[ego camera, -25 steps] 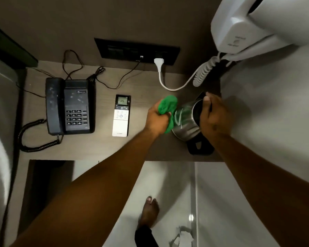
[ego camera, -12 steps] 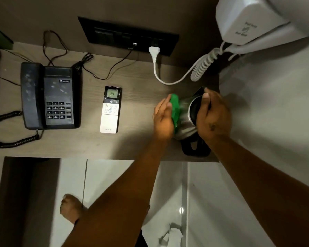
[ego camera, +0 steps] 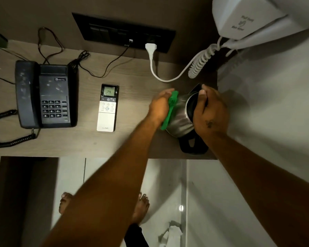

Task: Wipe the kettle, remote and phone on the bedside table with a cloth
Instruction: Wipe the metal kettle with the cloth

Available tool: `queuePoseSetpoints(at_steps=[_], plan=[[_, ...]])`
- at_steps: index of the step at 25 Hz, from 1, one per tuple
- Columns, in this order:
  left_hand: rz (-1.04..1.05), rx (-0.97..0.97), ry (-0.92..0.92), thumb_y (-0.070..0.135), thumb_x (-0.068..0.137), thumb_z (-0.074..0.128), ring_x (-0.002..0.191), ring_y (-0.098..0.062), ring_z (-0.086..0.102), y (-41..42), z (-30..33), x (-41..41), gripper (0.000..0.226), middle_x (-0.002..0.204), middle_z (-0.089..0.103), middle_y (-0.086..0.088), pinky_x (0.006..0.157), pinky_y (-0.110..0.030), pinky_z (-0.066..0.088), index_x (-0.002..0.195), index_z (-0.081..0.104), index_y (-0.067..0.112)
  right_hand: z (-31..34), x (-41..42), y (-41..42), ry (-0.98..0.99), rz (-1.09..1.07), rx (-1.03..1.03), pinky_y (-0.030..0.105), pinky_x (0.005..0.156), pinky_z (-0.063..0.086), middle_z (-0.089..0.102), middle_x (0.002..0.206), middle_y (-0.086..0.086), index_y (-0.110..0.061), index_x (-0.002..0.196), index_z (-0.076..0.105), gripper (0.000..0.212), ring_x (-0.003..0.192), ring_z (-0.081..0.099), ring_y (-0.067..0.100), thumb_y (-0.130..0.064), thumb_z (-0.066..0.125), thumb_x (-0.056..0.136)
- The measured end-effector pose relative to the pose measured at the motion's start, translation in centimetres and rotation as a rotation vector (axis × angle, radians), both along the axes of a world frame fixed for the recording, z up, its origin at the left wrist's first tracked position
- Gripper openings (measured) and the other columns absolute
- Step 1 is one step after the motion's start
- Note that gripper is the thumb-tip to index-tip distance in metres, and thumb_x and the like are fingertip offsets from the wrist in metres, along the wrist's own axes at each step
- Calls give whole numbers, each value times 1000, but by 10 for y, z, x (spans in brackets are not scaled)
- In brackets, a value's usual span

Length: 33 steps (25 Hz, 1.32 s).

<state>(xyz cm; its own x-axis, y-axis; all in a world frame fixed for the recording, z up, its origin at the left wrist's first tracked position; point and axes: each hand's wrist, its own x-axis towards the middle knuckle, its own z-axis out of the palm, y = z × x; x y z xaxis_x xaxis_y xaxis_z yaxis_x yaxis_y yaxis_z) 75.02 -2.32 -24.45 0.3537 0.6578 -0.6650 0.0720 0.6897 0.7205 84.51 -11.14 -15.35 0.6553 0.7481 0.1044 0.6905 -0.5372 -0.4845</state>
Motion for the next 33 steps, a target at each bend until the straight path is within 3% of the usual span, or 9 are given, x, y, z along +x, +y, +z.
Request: queuePoseSetpoints(at_steps=[4, 7, 10, 14, 18, 22, 27, 31, 33], plan=[[-124, 66, 0, 22, 98, 49, 127, -29, 60, 23, -6, 13, 34, 134, 67, -13, 116, -43, 41, 122, 71, 11, -3, 0, 3, 8, 19, 18, 33, 95, 47, 64, 123, 6, -14, 125, 57, 44, 113, 57, 22, -38, 31, 99], [217, -88, 117, 48, 81, 59, 118, -27, 67, -26, -18, -1, 41, 123, 74, -4, 109, -48, 49, 115, 75, 31, 0, -1, 1, 3, 16, 18, 37, 95, 48, 63, 124, 6, -14, 125, 57, 46, 113, 57, 23, -39, 30, 99], [431, -419, 34, 61, 90, 52, 117, -33, 65, -94, 1, -6, 56, 124, 70, -10, 98, -47, 55, 130, 66, 26, -1, 0, 1, 8, 14, -11, 36, 96, 48, 61, 127, 7, -15, 128, 55, 47, 115, 55, 23, -40, 28, 99], [468, -433, -89, 47, 92, 55, 116, -35, 66, -92, 18, -5, 49, 127, 69, -18, 102, -47, 53, 128, 67, 15, 0, 0, 0, 11, 14, -9, 34, 96, 47, 61, 128, 6, -15, 128, 54, 46, 117, 55, 22, -40, 29, 100], [-45, -190, 140, 26, 92, 63, 105, -34, 71, 15, 24, 1, 31, 116, 74, -19, 95, -44, 58, 110, 75, 3, -2, 1, -1, -50, 32, -1, 22, 91, 41, 64, 123, 7, -12, 125, 58, 43, 112, 58, 22, -36, 33, 100], [-448, -56, 96, 21, 98, 55, 111, -33, 68, 37, 52, 27, 30, 126, 70, -20, 105, -48, 52, 116, 71, 2, -3, 2, -2, -38, 40, -1, 20, 89, 39, 64, 122, 7, -12, 125, 57, 41, 112, 57, 21, -34, 34, 100], [34, 208, 129, 43, 100, 44, 132, -17, 50, -39, 43, -1, 45, 149, 52, -7, 119, -38, 34, 139, 59, 26, -2, 2, 1, -47, 23, -17, 23, 92, 39, 64, 124, 7, -12, 126, 58, 41, 113, 56, 23, -34, 34, 100], [426, -166, -27, 76, 82, 49, 135, -18, 49, -149, 51, -5, 54, 151, 46, 1, 115, -47, 41, 133, 53, 58, 1, 0, 0, -35, 20, -42, 25, 94, 39, 62, 127, 7, -13, 128, 56, 40, 117, 54, 23, -32, 33, 101], [481, -180, -13, 72, 78, 47, 127, -20, 59, -129, 35, -3, 57, 140, 60, 0, 110, -49, 47, 127, 63, 48, 0, 0, 0, -33, 21, -38, 27, 95, 40, 62, 128, 7, -13, 128, 56, 41, 118, 54, 23, -32, 33, 100]])
